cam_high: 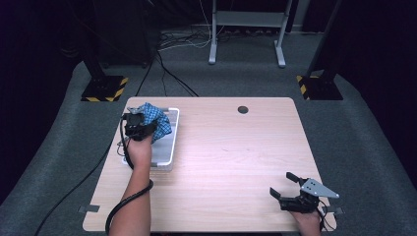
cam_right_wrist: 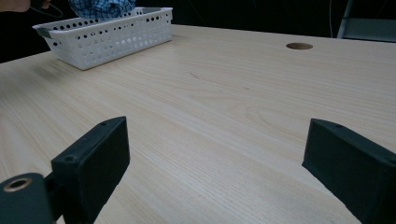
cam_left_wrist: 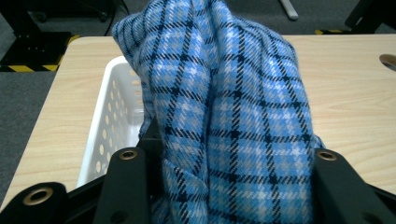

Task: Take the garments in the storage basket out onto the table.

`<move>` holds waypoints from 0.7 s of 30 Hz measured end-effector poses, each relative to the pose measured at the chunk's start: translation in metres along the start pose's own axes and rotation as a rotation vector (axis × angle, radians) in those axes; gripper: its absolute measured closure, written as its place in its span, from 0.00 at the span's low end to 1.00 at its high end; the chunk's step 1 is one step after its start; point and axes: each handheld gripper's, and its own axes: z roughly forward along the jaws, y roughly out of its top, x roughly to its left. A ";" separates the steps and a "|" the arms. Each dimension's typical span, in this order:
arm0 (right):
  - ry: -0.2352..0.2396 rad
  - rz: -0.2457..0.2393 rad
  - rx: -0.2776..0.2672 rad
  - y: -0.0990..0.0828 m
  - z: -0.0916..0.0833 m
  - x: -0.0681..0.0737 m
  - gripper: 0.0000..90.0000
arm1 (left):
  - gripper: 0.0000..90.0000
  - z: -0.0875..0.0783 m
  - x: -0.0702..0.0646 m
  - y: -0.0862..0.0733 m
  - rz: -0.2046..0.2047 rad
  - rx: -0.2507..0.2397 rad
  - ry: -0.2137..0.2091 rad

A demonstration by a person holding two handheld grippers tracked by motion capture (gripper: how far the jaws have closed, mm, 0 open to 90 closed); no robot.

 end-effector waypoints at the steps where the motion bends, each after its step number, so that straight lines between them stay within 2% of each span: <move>1: 0.000 0.000 0.000 0.000 0.000 0.000 0.07 | 0.58 -0.001 0.000 0.000 -0.001 -0.002 -0.002; 5: 0.002 0.003 0.003 0.000 0.000 0.000 0.07 | 0.58 -0.007 0.001 0.000 -0.012 -0.024 -0.008; 21: 0.000 0.008 0.007 0.000 0.001 -0.001 0.07 | 0.58 -0.042 -0.006 0.013 -0.005 -0.154 -0.057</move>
